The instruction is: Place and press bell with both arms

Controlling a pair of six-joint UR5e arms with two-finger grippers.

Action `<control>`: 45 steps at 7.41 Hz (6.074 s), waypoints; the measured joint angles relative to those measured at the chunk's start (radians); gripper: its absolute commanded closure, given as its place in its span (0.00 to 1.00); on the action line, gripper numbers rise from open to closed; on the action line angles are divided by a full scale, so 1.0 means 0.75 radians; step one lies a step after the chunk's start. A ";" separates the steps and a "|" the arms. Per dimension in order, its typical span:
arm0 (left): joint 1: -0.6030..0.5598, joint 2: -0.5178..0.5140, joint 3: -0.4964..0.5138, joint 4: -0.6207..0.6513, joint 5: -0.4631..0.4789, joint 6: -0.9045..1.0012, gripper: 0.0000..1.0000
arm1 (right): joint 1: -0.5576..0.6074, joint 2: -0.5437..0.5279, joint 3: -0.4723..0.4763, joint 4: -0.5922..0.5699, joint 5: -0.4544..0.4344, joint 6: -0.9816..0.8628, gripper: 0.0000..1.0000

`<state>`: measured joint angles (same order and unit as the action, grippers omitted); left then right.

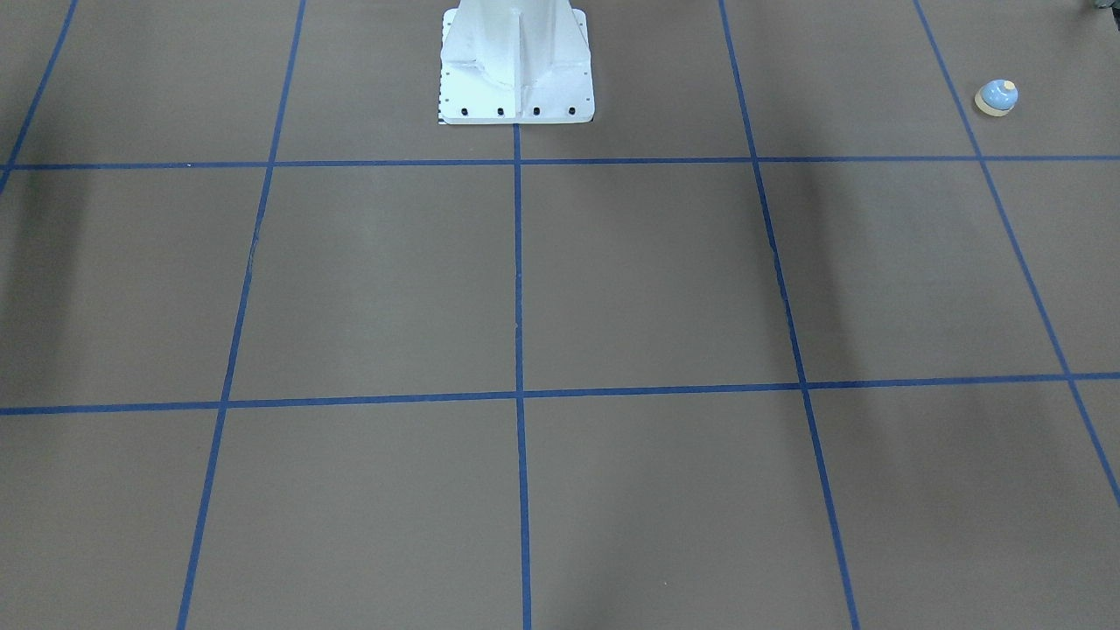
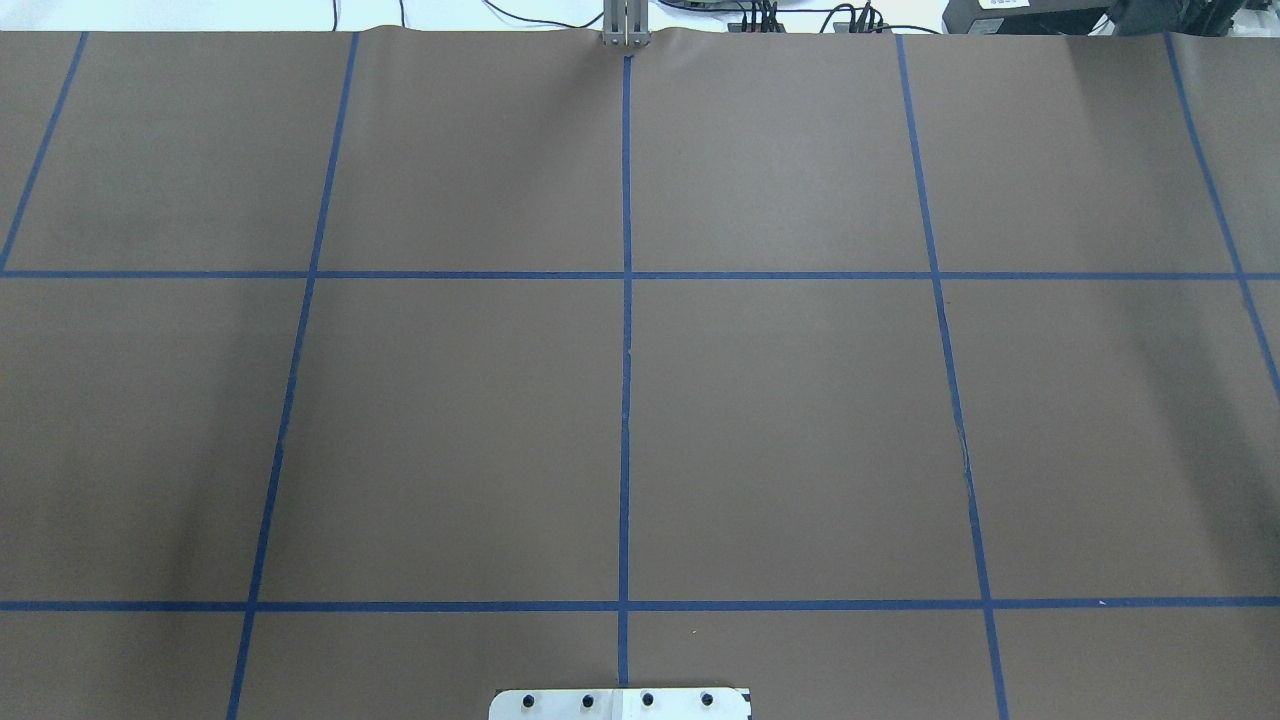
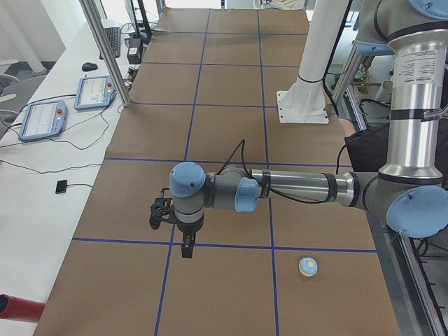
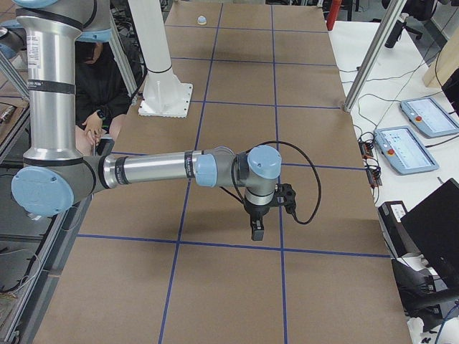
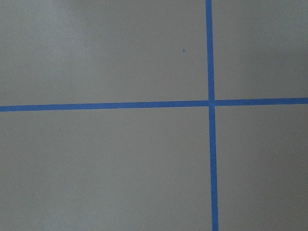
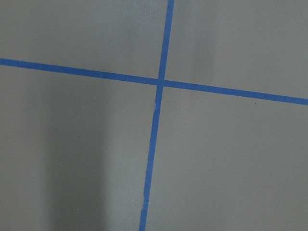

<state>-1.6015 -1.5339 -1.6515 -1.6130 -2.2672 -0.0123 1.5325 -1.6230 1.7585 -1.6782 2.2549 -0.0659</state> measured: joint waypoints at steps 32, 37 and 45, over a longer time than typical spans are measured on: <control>0.973 0.689 0.000 -0.311 -0.244 -0.216 0.01 | -0.012 0.053 -0.003 0.000 0.000 0.011 0.00; 0.993 0.618 0.111 -0.318 -0.188 -0.221 0.01 | -0.012 0.053 -0.003 0.000 0.000 0.010 0.00; 1.037 0.598 0.141 -0.318 -0.190 -0.221 0.42 | -0.012 0.053 -0.003 0.000 0.002 0.010 0.00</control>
<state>-0.8234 -1.0858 -1.5459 -1.8515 -2.4094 -0.1778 1.5232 -1.5831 1.7566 -1.6783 2.2564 -0.0583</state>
